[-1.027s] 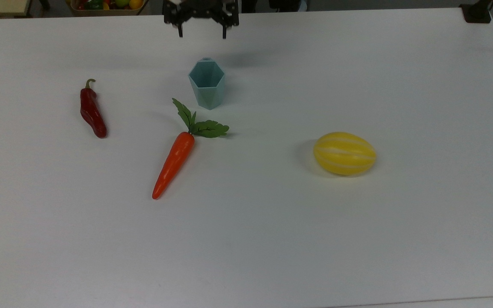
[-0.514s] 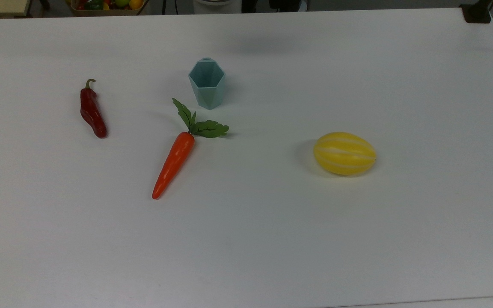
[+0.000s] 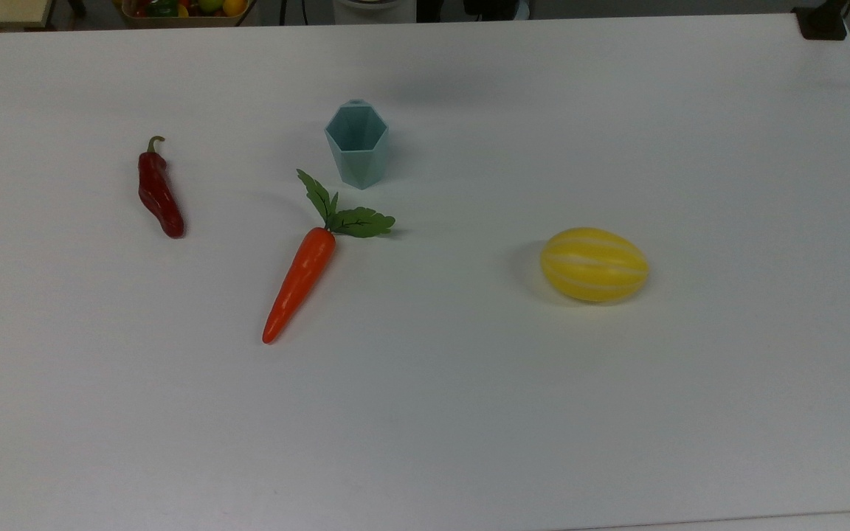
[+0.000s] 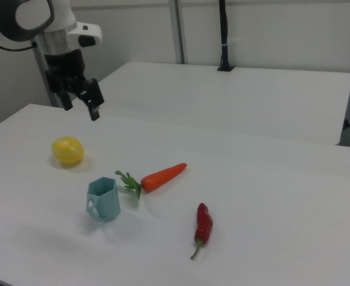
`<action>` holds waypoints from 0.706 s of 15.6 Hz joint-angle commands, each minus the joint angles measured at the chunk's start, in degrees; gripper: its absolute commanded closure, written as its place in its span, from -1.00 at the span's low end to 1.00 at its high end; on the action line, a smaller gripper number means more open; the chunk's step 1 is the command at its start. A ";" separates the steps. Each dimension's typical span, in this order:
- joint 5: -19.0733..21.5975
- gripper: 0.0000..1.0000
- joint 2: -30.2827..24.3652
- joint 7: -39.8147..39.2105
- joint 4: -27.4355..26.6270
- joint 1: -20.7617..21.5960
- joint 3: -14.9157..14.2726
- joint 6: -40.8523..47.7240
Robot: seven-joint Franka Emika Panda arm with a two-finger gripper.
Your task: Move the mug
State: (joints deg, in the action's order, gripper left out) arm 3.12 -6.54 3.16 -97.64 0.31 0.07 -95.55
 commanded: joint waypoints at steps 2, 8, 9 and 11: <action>-1.63 -1.00 3.11 -6.05 1.75 1.88 -1.90 -4.83; -1.45 -1.00 3.90 -4.39 4.21 2.85 -3.14 -4.30; -1.45 -1.00 3.90 -4.39 4.13 2.85 -3.06 -4.30; -1.45 -1.00 3.90 -4.30 4.04 2.85 -3.06 -4.30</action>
State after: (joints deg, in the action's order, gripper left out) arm 2.26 -3.03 -1.68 -94.41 1.76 -1.84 -100.08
